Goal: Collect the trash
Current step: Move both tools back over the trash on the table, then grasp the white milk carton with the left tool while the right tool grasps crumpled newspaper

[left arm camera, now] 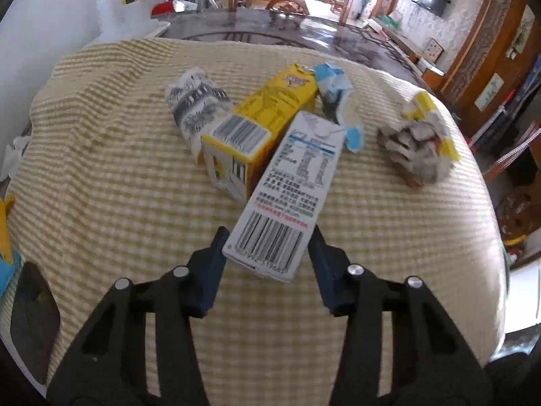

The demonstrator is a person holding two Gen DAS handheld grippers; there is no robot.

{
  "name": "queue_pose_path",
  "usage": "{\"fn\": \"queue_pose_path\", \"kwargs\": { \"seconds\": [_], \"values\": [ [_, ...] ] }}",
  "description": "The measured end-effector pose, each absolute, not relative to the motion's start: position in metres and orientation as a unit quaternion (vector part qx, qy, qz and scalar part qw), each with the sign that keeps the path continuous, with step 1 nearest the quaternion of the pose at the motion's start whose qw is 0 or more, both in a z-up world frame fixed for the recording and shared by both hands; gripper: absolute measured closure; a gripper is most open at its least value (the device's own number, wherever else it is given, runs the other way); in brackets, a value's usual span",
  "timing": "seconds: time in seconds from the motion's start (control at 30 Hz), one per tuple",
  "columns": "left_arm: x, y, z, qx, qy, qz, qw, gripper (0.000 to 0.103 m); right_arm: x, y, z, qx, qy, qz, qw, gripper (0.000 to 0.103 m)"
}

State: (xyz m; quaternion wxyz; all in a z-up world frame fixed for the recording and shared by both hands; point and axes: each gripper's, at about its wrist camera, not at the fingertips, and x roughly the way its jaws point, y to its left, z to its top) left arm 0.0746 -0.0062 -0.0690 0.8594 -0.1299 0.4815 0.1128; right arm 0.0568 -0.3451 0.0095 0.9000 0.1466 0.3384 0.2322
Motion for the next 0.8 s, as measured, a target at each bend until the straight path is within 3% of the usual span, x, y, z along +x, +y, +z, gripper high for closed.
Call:
{"fn": "queue_pose_path", "kwargs": {
  "seconds": [0.13,0.27,0.43,0.57,0.8],
  "values": [
    [0.047,-0.018,-0.060,-0.116,0.472,0.113,0.866,0.058,0.057,-0.342,0.008,0.134,0.344,0.233,0.900,0.026],
    [0.048,-0.022,-0.052,-0.091,0.459,0.132,0.874,0.045,0.057,-0.344,0.007,0.135,0.345,0.230,0.900,0.026],
    [0.077,-0.019,-0.062,-0.086,0.486,0.121,0.862,0.045,0.058,-0.343,0.006,0.131,0.350,0.224,0.900,0.026],
    [0.059,-0.014,-0.068,-0.125,0.474,0.097,0.866,0.064,0.059,-0.340,0.004,0.119,0.355,0.217,0.901,0.026],
    [-0.023,0.002,-0.068,-0.182,0.423,0.092,0.883,0.064,0.070,-0.320,-0.008,0.074,0.395,0.204,0.893,0.026]
  ]
}}
